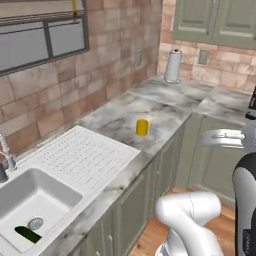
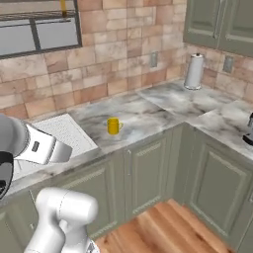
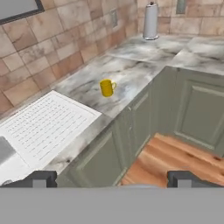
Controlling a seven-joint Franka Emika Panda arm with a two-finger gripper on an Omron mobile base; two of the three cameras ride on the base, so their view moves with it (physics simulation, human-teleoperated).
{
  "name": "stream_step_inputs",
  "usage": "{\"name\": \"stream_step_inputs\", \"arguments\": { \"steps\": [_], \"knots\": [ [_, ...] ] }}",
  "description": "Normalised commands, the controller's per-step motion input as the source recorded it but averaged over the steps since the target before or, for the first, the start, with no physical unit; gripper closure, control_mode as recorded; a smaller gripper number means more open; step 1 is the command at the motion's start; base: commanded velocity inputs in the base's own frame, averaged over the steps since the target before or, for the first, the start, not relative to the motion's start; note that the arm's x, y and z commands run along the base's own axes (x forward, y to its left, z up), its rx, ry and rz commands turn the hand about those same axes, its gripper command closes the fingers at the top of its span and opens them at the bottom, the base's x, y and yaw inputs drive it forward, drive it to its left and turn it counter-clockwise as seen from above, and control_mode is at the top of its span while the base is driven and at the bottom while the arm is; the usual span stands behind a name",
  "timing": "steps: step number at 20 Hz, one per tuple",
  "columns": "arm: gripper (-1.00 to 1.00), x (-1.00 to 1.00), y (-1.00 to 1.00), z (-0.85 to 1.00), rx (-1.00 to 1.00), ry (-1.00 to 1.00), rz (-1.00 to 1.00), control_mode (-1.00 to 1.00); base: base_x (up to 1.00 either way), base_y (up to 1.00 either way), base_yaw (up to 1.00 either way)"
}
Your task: Clear the mugs and bowl far away from the sink.
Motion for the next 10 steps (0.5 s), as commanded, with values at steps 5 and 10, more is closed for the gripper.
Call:
{"name": "stream_step_inputs", "arguments": {
  "steps": [5,10],
  "knots": [
    [-1.00,0.00,0.00,0.00,0.00,0.00,0.00,1.00,0.06,-0.75,0.67],
    [-1.00,0.00,0.00,0.00,0.00,0.00,0.00,1.00,0.53,-0.67,0.62]
  ]
}}
